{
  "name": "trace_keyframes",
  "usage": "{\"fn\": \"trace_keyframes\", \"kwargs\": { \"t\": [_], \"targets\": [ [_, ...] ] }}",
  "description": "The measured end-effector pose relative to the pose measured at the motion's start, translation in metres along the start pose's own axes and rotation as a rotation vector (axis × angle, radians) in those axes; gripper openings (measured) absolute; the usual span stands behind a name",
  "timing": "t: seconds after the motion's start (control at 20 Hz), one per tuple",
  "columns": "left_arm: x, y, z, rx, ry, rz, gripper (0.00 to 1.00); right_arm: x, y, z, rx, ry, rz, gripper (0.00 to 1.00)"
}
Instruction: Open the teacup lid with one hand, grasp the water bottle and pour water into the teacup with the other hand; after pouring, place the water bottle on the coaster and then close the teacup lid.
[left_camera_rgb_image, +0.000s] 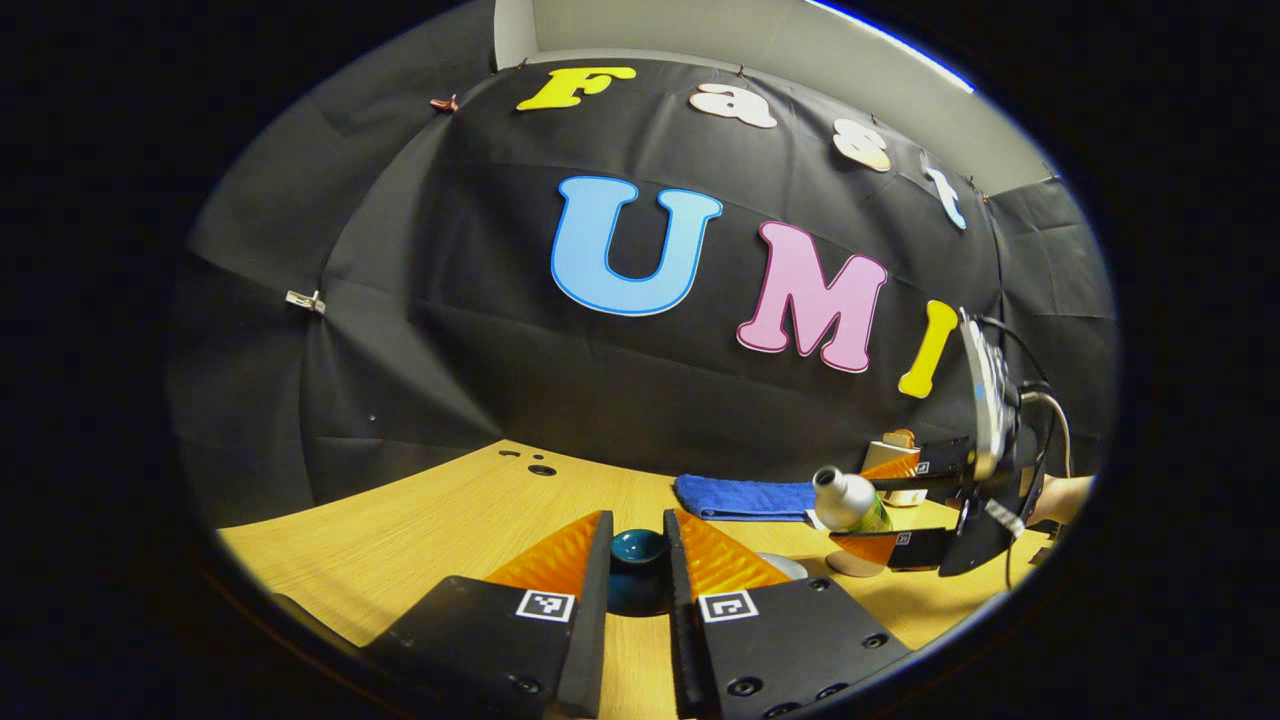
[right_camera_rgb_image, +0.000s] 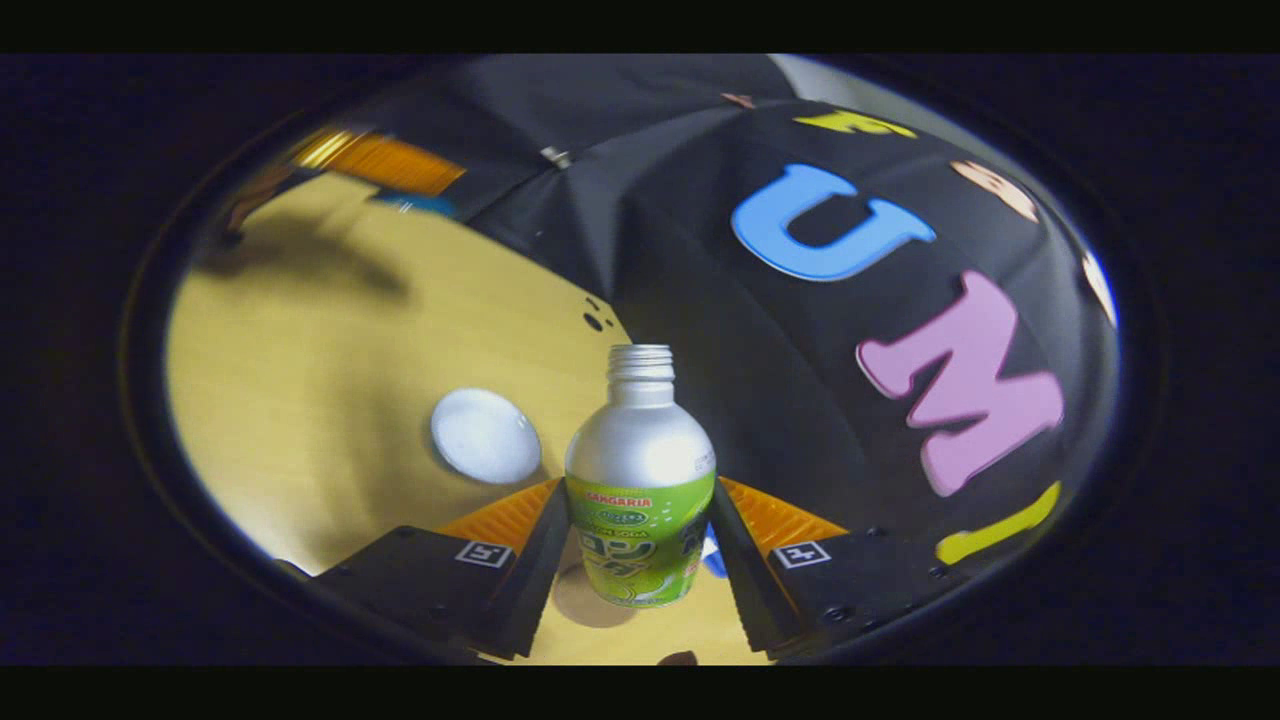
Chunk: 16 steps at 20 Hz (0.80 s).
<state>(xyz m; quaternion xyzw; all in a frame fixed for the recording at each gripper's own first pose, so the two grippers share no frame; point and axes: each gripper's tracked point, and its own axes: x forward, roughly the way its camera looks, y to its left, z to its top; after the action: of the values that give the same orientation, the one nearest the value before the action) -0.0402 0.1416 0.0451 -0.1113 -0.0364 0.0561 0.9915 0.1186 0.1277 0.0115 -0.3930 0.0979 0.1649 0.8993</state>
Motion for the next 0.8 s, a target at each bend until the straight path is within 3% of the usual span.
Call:
{"fn": "trace_keyframes", "kwargs": {
  "t": [0.15, 0.3, 0.6, 0.8],
  "targets": [
    [0.001, 0.000, -0.002, -0.009, 0.008, -0.005, 0.31, -0.006, -0.018, 0.016, 0.303, -0.081, 0.026, 0.79],
    [0.002, 0.002, -0.003, -0.009, 0.009, 0.000, 0.31, -0.007, -0.050, 0.013, 0.519, -0.144, 0.013, 0.79],
    [0.002, -0.002, -0.005, -0.005, 0.013, -0.004, 0.31, 0.001, -0.082, -0.036, 0.827, -0.226, -0.024, 0.78],
    [0.004, -0.003, -0.007, -0.004, 0.018, -0.005, 0.31, 0.000, -0.086, -0.078, 0.874, -0.215, -0.067, 0.78]
  ]
}}
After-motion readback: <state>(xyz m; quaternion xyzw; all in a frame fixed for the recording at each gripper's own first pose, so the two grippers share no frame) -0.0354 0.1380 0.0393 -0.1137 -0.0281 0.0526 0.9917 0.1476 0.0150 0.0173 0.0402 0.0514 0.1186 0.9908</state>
